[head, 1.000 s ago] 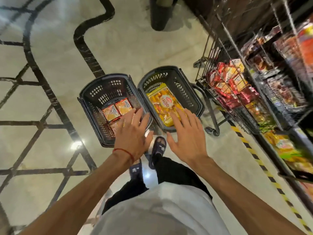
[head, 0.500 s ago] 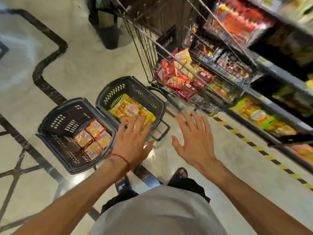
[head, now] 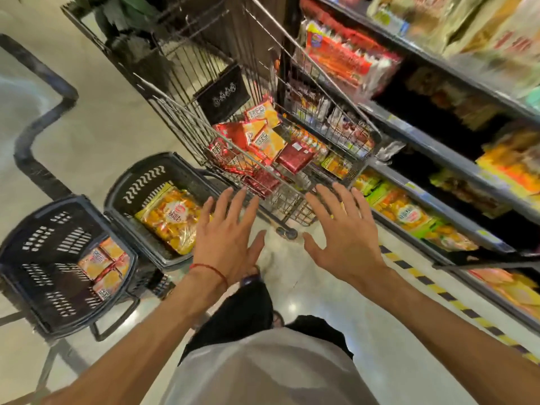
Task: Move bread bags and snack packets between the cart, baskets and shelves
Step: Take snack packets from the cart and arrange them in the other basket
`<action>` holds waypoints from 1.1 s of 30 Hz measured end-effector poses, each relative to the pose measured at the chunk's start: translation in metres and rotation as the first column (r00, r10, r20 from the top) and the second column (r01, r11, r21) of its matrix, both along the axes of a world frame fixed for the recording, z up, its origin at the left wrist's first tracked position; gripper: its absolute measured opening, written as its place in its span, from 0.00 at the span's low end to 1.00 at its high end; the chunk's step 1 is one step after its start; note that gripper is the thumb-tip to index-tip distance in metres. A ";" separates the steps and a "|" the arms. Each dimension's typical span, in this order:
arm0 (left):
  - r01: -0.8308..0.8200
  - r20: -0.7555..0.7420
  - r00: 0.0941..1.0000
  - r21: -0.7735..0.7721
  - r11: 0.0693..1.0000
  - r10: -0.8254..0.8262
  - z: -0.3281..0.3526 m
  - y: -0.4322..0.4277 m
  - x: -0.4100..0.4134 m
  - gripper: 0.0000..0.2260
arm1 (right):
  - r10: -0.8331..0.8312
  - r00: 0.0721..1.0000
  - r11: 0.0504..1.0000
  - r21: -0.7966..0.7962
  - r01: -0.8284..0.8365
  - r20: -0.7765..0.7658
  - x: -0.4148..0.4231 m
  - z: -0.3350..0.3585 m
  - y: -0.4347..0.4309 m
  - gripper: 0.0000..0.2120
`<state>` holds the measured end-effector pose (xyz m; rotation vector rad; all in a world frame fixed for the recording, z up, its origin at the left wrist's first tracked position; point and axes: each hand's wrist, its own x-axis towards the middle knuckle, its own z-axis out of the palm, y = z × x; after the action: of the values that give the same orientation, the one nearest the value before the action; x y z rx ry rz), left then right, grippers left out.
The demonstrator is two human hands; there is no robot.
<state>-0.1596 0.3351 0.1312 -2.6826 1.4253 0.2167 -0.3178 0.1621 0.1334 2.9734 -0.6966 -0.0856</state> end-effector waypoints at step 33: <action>-0.478 -0.161 0.822 0.326 0.816 0.546 -0.139 -0.333 0.073 0.32 | 0.646 0.744 0.759 0.256 -0.599 -0.172 0.197 -0.166 -0.396 0.34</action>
<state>-0.0863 0.0024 -0.0074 -2.8054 0.5931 0.7549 -0.1205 -0.2344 -0.0331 3.1023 0.3862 -0.4903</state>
